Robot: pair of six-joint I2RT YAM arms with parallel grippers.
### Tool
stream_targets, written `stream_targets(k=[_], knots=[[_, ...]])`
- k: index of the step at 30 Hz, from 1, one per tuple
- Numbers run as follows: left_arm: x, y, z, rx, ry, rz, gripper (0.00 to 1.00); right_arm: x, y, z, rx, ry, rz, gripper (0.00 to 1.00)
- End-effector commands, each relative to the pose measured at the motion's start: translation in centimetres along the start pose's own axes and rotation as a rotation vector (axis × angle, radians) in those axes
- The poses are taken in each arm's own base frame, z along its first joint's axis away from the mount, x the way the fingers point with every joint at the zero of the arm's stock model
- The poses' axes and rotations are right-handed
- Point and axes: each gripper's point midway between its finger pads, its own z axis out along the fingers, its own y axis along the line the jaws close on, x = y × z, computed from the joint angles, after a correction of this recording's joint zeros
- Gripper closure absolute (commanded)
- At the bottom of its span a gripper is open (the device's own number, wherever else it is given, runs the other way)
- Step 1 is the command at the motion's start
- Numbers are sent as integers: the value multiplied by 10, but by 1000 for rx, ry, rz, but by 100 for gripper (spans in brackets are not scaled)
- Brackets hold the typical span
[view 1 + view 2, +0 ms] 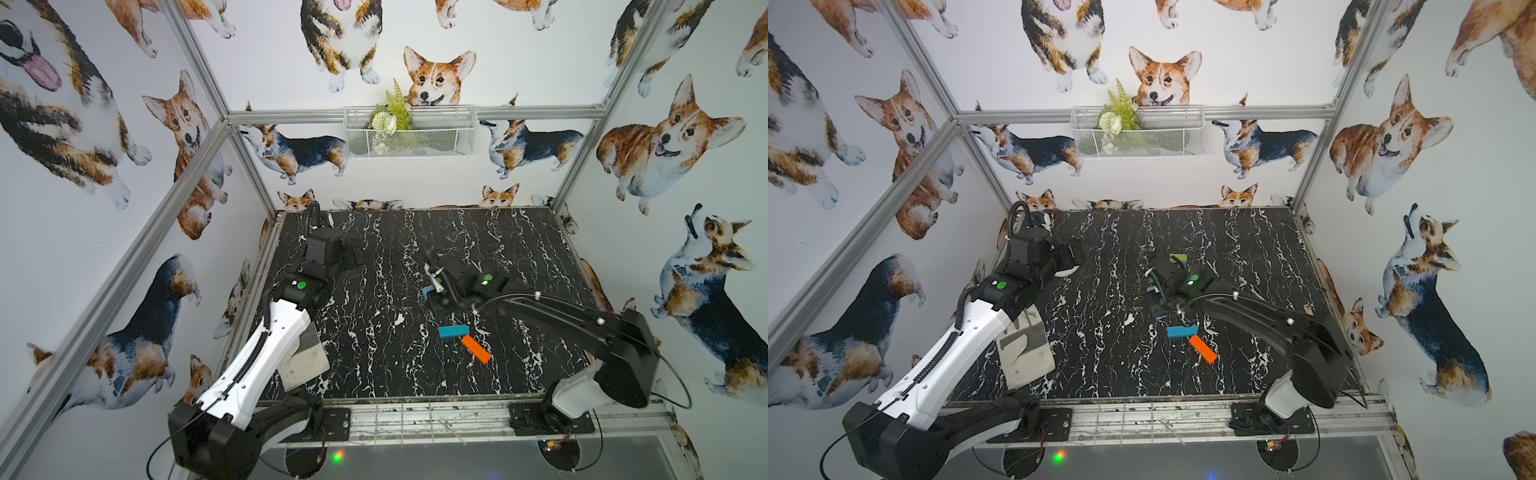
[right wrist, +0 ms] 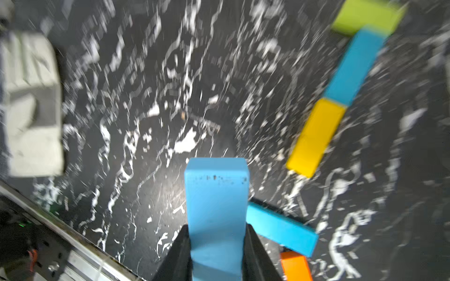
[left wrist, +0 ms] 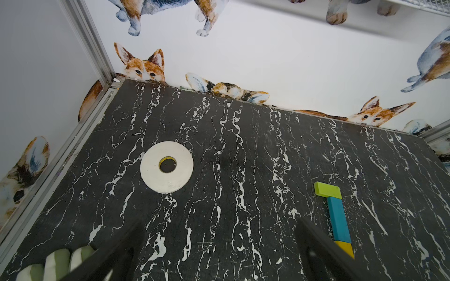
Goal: Assemble a giraffe with building blocks
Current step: Assemble the building block at the center of the board.
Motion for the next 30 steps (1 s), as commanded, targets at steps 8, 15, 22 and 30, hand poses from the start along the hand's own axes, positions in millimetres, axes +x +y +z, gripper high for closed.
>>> stream_targets(k=[8, 15, 22, 30], knots=[[-4, -9, 0, 52, -22, -7, 0, -76, -83, -57, 196, -461, -1009, 85], [-3, -12, 2, 64, -16, -5, 0, -27, -122, -25, -65, -22, -1006, 78], [-3, -15, 1, 79, -14, 1, 0, 34, -105, -2, -462, 439, -739, 82], [-5, -18, -2, 103, -20, -10, 0, 65, -162, 44, -124, 531, -1005, 93]])
